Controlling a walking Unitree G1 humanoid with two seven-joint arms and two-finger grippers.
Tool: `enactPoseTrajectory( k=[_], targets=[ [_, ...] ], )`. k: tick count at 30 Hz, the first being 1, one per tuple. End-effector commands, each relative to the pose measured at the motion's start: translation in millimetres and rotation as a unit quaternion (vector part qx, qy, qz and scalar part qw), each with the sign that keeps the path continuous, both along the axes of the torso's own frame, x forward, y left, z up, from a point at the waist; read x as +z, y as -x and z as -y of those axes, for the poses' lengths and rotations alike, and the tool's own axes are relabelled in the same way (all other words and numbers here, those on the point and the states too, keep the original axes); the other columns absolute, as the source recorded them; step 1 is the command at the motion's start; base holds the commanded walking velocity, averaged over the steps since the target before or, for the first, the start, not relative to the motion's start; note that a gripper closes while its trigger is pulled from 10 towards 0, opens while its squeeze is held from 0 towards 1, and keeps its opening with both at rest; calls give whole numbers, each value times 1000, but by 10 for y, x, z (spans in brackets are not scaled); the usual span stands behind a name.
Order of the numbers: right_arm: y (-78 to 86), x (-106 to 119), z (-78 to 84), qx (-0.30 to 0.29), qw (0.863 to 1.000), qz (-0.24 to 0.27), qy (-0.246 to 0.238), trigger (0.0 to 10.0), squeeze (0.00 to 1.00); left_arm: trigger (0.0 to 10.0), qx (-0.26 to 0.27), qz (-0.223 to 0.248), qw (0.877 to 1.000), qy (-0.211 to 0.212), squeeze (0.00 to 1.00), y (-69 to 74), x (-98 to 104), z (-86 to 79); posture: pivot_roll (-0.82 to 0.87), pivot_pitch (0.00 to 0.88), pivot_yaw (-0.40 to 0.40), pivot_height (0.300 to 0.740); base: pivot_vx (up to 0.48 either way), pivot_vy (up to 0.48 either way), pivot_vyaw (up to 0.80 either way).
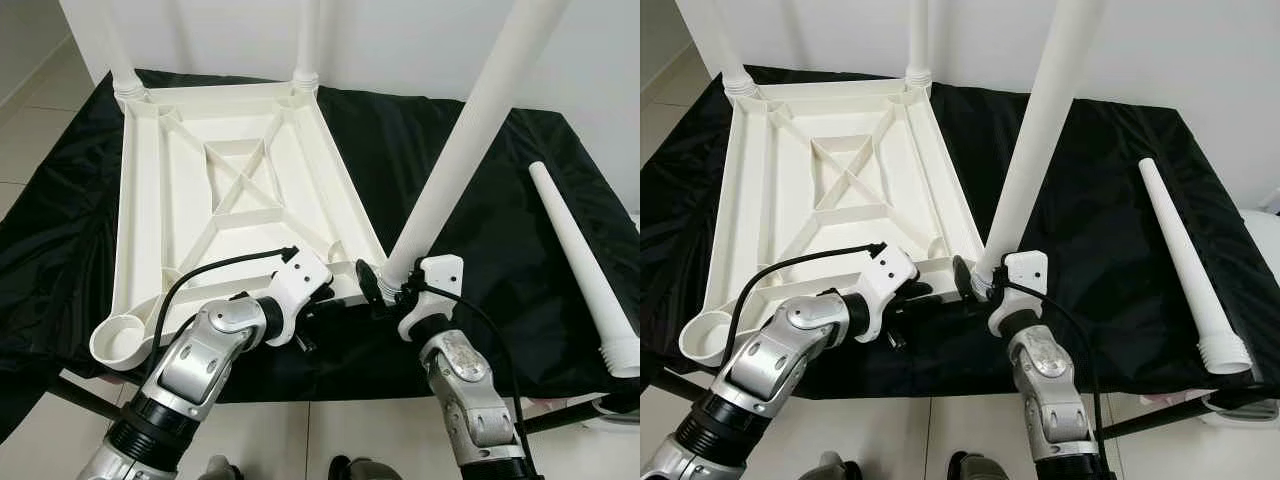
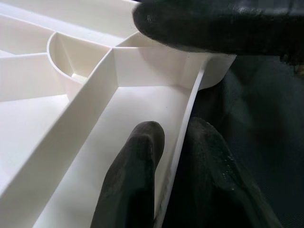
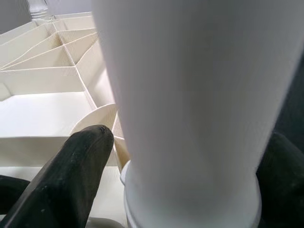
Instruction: Building children table
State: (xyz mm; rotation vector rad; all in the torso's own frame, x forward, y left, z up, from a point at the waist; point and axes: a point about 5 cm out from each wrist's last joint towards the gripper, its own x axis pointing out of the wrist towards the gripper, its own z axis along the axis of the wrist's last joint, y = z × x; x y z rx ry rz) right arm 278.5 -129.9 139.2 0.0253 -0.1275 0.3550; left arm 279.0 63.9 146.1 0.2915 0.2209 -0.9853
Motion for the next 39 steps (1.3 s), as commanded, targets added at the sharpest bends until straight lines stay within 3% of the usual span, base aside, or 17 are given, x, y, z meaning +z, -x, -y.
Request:
enactPoseTrajectory(
  k=[1,3,4,11,13,17,23,38,39],
  targets=[
    [-36,42,94,24,1000,11,3,10000,1000,10000,3,18,1000,4,0,-8,55,26,-63,103,-68,740,0,0,0],
    [-52,67,126,35,999,16,6,10000,1000,10000,3,18,1000,4,0,-8,54,27,-63,103,-68,740,0,0,0],
    [-73,97,166,51,999,20,6,10000,0,10000,2,18,1000,4,0,-5,51,28,-63,102,-70,740,0,0,0],
    [-149,182,334,167,986,16,22,10000,0,10000,-2,17,1000,0,0,10,32,24,-60,99,-70,740,0,0,0],
    [-149,182,334,167,986,16,22,10000,0,10000,-2,17,1000,0,0,10,32,24,-60,99,-70,740,0,0,0],
    [-187,101,390,252,966,-24,52,10000,0,10000,-5,17,1000,0,0,22,39,24,-55,101,-67,740,0,0,0],
    [-237,1,434,293,952,-51,69,10000,0,10000,-12,15,1000,-2,0,52,27,31,-50,107,-60,740,0,0,0],
    [-424,-14,555,310,945,-59,90,10000,0,10000,-20,13,1000,-3,0,72,34,34,-47,120,-50,740,0,0,0],
    [-441,-5,547,312,945,-57,87,6510,0,10000,-21,12,1000,-3,0,74,35,36,-46,121,-50,740,0,0,0]
  ],
)
